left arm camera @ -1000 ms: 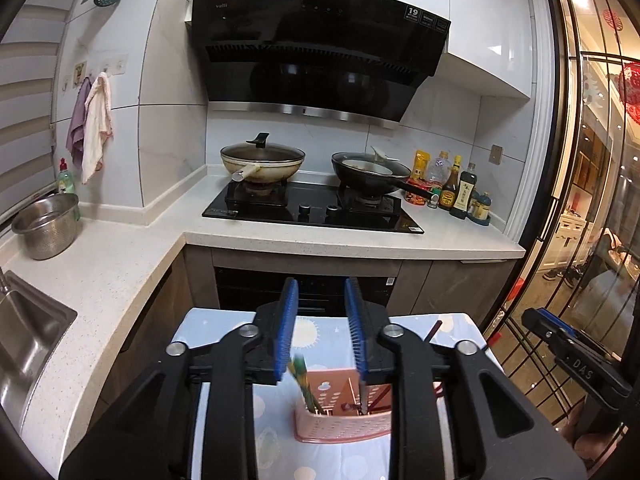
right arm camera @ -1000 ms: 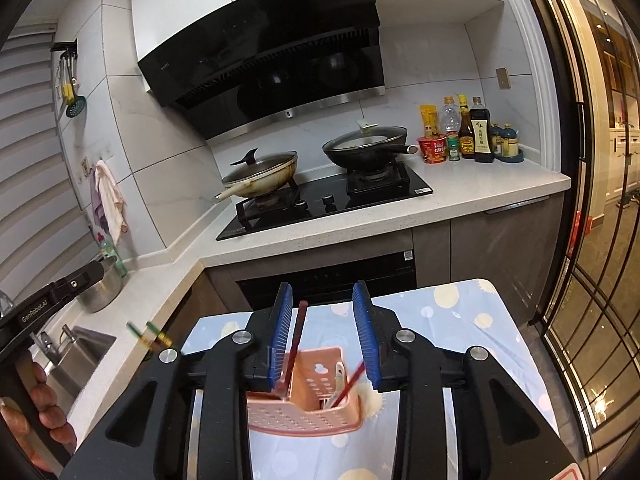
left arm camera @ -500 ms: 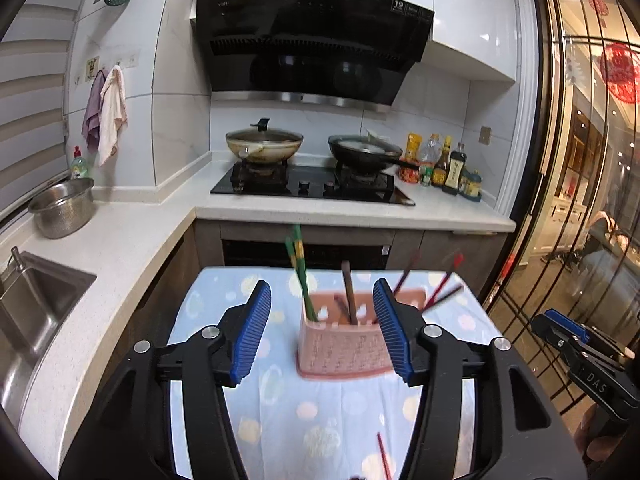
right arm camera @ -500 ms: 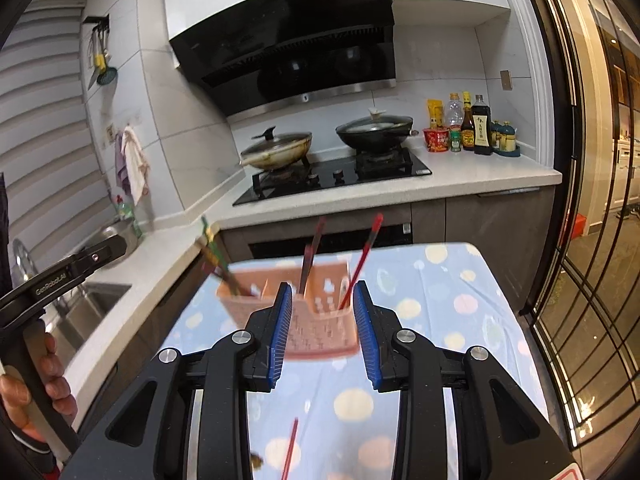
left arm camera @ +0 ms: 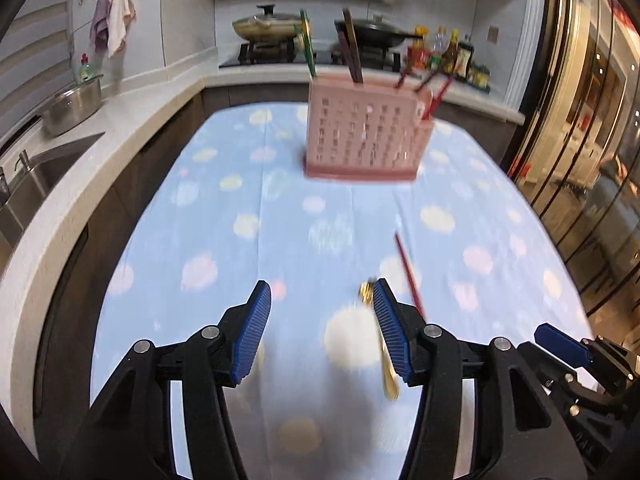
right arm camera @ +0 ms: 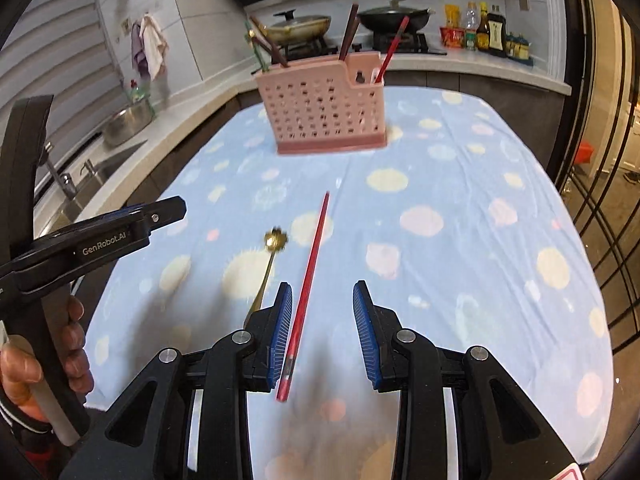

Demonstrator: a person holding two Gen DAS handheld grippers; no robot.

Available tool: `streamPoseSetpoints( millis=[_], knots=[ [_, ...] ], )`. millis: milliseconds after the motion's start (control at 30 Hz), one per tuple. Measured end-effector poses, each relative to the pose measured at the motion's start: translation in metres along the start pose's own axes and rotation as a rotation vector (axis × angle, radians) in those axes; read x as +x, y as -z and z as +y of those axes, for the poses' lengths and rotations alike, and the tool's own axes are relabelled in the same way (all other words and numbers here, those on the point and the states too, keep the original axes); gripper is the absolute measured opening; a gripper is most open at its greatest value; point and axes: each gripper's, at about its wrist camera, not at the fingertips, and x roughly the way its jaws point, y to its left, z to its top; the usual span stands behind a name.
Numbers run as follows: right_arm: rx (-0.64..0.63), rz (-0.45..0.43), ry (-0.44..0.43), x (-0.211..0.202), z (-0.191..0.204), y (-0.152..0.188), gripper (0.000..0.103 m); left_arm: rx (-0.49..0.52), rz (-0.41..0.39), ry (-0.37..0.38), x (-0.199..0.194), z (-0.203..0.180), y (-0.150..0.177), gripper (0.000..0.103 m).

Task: Organize utensils
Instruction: 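Move both open tools back over the gold spoon and last chopstick, then grasp the gold spoon with the left tool while the right tool grasps the last red chopstick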

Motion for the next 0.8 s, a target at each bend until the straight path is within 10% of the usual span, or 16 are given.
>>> streamPoseSetpoints(
  millis=[333,800],
  knots=[
    [-0.090,0.096,0.024,0.033,0.033,0.053,0.032,-0.005,0.117,0.020,0.012,-0.002,0.066,0.051],
    [-0.085,0.113,0.051,0.047,0.026,0.057,0.029,0.005,0.149,0.027,0.021,-0.006,0.076,0.051]
  ],
)
